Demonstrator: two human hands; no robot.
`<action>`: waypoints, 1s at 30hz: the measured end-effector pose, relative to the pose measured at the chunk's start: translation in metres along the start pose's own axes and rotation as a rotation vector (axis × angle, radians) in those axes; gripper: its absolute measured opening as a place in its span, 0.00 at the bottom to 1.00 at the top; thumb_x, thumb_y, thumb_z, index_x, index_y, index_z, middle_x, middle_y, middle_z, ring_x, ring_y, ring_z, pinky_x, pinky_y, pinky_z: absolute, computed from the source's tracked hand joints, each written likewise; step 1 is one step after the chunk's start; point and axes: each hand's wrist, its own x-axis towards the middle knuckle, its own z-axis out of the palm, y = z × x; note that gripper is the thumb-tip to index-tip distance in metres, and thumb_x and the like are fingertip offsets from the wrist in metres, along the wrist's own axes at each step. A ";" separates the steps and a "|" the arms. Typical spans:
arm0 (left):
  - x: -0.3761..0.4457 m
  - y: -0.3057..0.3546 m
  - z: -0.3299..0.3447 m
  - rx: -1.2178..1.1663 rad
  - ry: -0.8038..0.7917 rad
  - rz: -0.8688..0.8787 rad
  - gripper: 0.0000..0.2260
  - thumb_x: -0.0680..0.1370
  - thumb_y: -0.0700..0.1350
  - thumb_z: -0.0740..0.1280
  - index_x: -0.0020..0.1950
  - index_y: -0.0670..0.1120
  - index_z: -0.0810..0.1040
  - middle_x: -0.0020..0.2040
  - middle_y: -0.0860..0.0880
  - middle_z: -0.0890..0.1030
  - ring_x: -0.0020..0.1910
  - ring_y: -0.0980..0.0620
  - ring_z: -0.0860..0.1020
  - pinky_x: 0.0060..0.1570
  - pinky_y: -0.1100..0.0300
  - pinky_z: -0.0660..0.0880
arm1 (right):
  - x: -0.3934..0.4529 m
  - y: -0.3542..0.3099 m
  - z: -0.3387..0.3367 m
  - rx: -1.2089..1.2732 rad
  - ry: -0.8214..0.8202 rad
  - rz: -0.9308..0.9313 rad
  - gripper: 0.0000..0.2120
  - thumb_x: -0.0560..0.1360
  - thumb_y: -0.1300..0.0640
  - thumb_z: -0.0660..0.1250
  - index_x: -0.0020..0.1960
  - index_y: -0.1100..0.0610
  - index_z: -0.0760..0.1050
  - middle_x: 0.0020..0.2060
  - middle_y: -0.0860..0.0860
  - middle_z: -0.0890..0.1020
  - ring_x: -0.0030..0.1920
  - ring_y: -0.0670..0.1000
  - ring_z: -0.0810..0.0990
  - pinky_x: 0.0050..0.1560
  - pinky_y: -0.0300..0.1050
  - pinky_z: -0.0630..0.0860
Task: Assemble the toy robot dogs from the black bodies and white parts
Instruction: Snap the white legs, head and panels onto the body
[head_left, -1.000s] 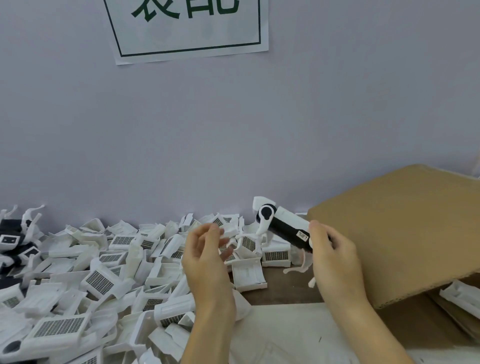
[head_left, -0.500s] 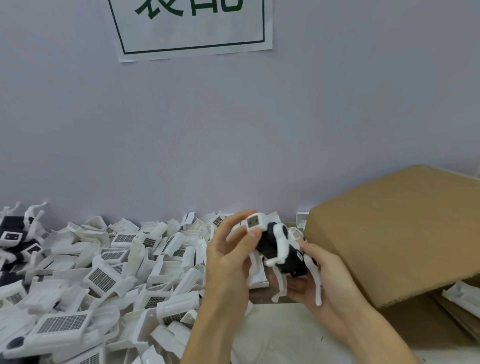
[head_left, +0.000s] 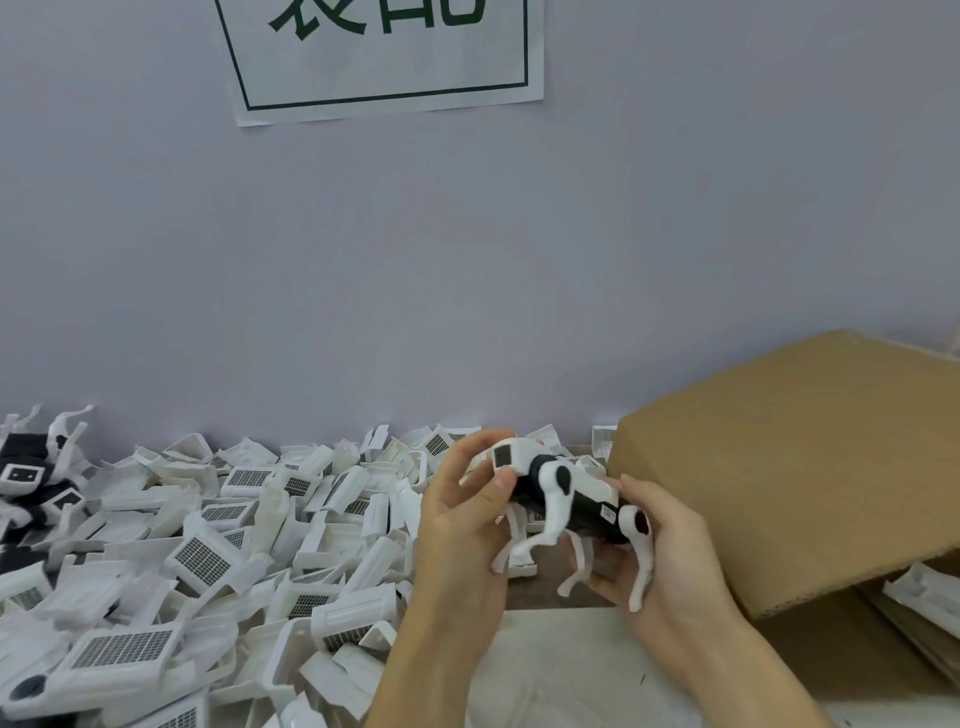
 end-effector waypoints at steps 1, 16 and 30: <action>0.000 0.001 -0.001 -0.046 0.028 -0.007 0.14 0.69 0.34 0.69 0.53 0.44 0.82 0.51 0.38 0.83 0.42 0.46 0.83 0.37 0.56 0.80 | 0.001 0.000 0.000 0.003 0.008 -0.044 0.14 0.80 0.54 0.62 0.55 0.59 0.83 0.52 0.60 0.86 0.46 0.59 0.83 0.47 0.54 0.78; 0.001 -0.001 -0.005 0.247 0.281 -0.058 0.09 0.79 0.42 0.68 0.54 0.52 0.86 0.54 0.47 0.87 0.51 0.46 0.83 0.42 0.58 0.76 | -0.003 -0.006 0.004 -0.461 0.013 -0.710 0.15 0.67 0.48 0.73 0.54 0.46 0.80 0.48 0.38 0.84 0.51 0.38 0.83 0.46 0.28 0.76; 0.004 -0.003 -0.013 0.268 0.138 0.042 0.15 0.72 0.50 0.74 0.58 0.52 0.84 0.52 0.46 0.85 0.57 0.45 0.82 0.58 0.48 0.77 | -0.011 -0.010 0.003 -0.374 -0.323 0.176 0.16 0.79 0.50 0.66 0.59 0.60 0.79 0.46 0.66 0.81 0.43 0.62 0.84 0.42 0.52 0.80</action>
